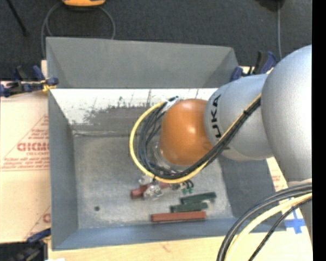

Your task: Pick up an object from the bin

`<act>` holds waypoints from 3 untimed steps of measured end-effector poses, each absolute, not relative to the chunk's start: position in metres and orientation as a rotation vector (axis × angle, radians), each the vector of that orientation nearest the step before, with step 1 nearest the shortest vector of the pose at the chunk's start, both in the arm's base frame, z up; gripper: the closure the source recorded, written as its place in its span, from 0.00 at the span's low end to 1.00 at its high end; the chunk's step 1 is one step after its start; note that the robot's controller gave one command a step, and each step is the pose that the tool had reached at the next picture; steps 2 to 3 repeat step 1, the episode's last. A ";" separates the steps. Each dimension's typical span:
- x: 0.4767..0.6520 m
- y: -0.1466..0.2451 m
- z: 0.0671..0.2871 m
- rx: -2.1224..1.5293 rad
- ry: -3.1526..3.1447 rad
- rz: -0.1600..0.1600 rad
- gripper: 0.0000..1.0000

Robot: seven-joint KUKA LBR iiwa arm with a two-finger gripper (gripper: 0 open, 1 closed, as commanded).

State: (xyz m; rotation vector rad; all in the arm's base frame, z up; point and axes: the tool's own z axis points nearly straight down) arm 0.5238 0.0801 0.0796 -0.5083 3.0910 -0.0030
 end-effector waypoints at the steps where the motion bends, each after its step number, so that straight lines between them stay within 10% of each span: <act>1: 0.529 0.067 0.286 -0.518 3.086 -0.002 1.00; 3: 0.529 0.067 0.286 -0.518 3.086 -0.002 1.00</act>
Offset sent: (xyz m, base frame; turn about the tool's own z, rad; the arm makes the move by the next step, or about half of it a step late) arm 0.0000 0.0000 0.0000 0.0000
